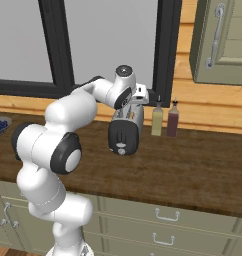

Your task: Start the toaster. Once the lever pops up, take the bread to the plate on the dining counter.

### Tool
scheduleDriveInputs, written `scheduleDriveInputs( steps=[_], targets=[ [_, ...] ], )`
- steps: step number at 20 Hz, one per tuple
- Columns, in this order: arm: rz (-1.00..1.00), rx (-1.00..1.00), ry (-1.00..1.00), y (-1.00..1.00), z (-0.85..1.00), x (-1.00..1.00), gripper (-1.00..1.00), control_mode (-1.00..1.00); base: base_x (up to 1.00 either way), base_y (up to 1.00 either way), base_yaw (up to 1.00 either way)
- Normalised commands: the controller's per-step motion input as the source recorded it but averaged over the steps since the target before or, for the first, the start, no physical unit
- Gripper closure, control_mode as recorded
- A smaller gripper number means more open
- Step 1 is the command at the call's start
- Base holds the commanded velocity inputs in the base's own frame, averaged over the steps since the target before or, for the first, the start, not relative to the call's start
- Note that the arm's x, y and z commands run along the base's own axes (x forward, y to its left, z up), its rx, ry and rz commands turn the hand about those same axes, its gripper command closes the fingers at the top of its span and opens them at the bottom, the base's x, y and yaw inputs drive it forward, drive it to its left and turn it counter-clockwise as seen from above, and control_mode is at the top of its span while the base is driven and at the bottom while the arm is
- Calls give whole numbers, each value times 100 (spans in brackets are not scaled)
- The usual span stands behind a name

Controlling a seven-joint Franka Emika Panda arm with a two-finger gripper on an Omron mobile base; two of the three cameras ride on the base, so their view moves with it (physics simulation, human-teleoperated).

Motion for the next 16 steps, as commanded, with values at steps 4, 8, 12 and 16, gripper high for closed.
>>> scheduleDriveInputs(
  steps=[4,8,12,16],
  targets=[
    [0,0,0,0,0,0,-100,-100,0,0,0],
    [0,0,0,0,0,0,-100,-100,0,0,0],
    [0,0,0,0,0,0,-100,-100,0,0,0],
    [0,0,0,0,0,0,-100,-100,0,0,0]
  ],
)
